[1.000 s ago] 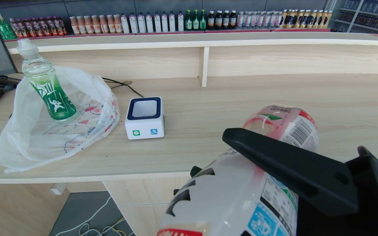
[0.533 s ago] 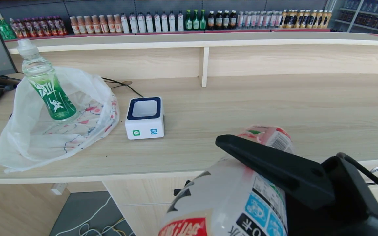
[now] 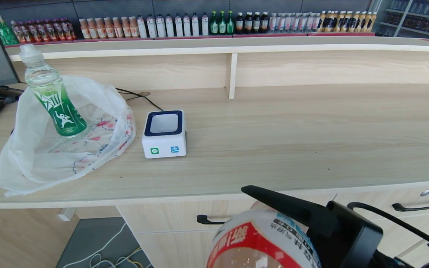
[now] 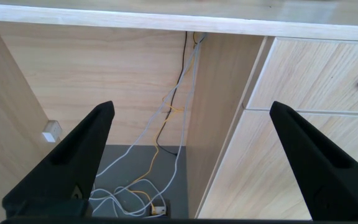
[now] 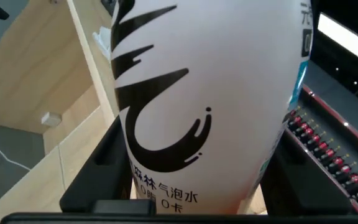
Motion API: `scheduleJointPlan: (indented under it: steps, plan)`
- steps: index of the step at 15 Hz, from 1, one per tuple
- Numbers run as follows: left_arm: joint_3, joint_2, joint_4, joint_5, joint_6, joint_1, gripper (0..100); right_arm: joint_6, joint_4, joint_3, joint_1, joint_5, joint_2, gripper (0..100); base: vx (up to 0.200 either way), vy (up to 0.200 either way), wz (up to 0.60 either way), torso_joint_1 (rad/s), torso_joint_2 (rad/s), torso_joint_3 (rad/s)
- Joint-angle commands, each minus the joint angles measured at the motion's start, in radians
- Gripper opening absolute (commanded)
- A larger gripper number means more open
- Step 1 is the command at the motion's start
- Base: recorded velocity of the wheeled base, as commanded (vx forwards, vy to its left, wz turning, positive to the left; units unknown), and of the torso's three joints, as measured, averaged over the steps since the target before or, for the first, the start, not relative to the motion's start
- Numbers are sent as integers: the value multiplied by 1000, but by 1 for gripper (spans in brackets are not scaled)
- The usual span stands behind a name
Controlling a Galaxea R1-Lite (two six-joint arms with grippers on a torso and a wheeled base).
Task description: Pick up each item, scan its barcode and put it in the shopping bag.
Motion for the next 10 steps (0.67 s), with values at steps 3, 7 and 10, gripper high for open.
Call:
scheduleJointPlan:
  steps: [3,7,10]
  plan:
    - [0,0,0,0,0,0,100,245,-3,17,-40,9,26,0,0,0,0,0,0,0]
    - [0,0,0,0,0,0,100,335,-3,-48,-112,14,60,0,0,0,0,0,0,0]
    - [0,0,0,0,0,0,100,400,-3,-92,-213,17,45,0,0,0,0,0,0,0]
